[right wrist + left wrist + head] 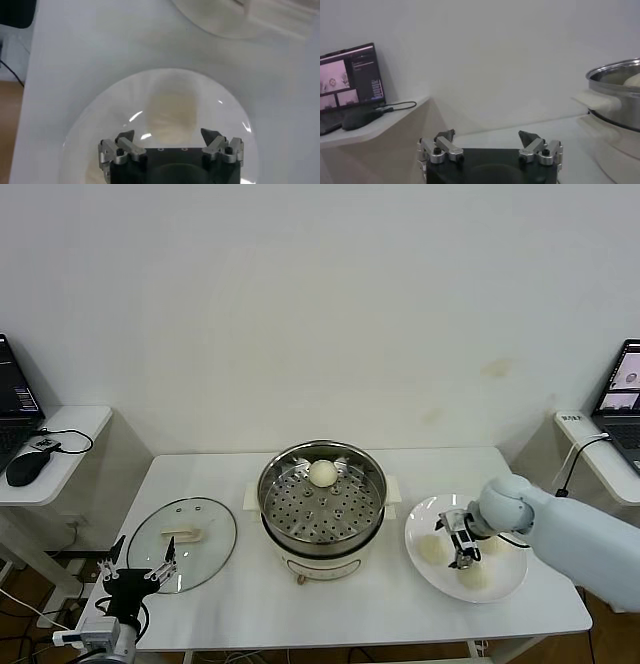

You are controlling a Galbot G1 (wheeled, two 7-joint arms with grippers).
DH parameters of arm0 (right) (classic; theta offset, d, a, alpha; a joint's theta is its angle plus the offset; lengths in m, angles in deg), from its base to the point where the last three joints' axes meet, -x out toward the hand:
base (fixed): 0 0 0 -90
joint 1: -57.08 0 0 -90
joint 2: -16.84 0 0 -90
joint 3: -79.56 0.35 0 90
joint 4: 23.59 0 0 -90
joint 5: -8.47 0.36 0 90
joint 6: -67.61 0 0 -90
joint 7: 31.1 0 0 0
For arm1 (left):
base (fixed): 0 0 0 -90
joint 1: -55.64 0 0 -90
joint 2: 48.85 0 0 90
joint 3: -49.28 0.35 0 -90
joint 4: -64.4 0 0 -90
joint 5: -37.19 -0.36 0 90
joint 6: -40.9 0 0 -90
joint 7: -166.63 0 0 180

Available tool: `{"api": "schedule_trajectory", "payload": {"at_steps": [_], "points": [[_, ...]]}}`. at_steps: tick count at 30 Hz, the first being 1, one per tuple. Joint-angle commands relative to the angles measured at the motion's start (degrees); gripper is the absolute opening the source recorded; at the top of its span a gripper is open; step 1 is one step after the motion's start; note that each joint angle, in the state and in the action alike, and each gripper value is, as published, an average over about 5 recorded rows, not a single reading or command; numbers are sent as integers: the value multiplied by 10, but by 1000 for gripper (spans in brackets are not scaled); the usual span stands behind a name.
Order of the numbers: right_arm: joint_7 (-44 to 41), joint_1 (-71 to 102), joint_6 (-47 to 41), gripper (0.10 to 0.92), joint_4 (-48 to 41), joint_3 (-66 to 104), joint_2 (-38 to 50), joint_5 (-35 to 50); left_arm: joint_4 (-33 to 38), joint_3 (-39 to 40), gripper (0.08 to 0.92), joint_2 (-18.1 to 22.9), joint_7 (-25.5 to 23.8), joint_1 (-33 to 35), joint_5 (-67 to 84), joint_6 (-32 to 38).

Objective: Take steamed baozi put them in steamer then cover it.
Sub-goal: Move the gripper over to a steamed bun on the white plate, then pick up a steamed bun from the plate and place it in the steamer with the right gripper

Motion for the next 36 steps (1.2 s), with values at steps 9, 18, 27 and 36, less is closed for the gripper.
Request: {"api": "schedule_trajectory", "payload": {"at_steps": [9,18,27,36], "points": [[3,14,-10,701,-15,13,-23,-4,2,0,823,1,1,1,-1,0],[-18,-17,-22,620,4,0,-6,19,4,2,823,-1,0,2,0,-1],[-60,-184,-42,627,57,-63,54,105,4,6,823,-2,0,-4,2,-1],[-48,-414,-89,632,93,-181,42,204,0,18,823,-6,1,-12,3,-2]]}}
